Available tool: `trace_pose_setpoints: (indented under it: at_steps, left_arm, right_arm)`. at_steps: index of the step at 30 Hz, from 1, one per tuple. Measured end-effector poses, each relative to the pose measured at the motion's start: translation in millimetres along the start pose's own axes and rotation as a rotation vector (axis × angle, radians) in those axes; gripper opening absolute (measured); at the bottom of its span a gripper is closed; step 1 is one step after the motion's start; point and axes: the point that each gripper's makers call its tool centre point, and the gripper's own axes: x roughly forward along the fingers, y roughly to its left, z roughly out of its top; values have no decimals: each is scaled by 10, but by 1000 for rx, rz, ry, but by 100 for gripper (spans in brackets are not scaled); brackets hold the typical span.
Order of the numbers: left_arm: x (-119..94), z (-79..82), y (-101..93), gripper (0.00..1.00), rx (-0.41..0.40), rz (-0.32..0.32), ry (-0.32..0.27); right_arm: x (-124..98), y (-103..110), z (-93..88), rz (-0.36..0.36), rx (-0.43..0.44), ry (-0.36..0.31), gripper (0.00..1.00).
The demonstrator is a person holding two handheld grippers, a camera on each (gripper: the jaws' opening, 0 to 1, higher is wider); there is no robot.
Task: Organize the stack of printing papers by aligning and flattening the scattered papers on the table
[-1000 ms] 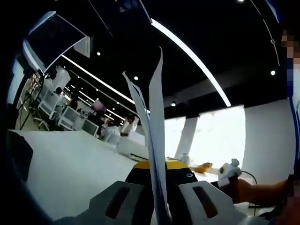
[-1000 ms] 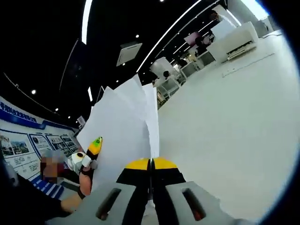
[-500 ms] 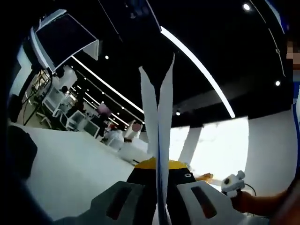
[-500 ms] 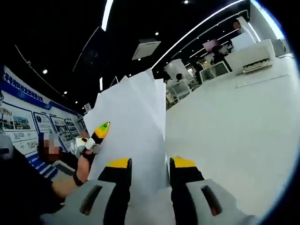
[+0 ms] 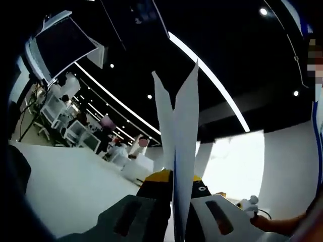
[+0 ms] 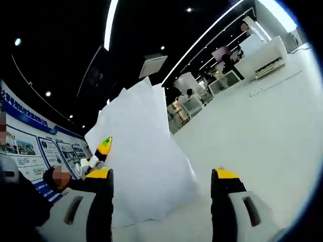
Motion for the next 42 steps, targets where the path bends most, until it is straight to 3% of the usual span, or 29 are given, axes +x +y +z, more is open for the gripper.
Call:
trace_pose_setpoints:
  at_steps: [7,10,12,17,29,32,36,42]
  left_arm:
    - [181,127,-140,5,4,-36,-25]
    - [219,192,-183,5,7,-46,-42]
    - [240,230,-199,5,10,-50,-49]
    - [307,328,-247,5,3,-61,-78]
    - [493,463,-441,5,-10,-110,-115]
    - [534,514,-491,5,-10,-120,-127]
    - [581,605,-530,5,-9,-123,-147]
    - [602,727,-510,5,-40,-140,-176]
  right_arm:
    - [-56,31,79,46,80,-23,79]
    - [-107,25,165,48,105,-68,78]
    - [-148,-27,285,20,92,-136,78]
    - [-222,-83,441,44,148,-202,80]
    - [-544,-217,754,19,253,-369,90]
    - [-553,-127,771,23,241,-383,90]
    - [-556,-110,780,3,161,-396,90]
    - [-517,-99,735,-13,148,-408,90]
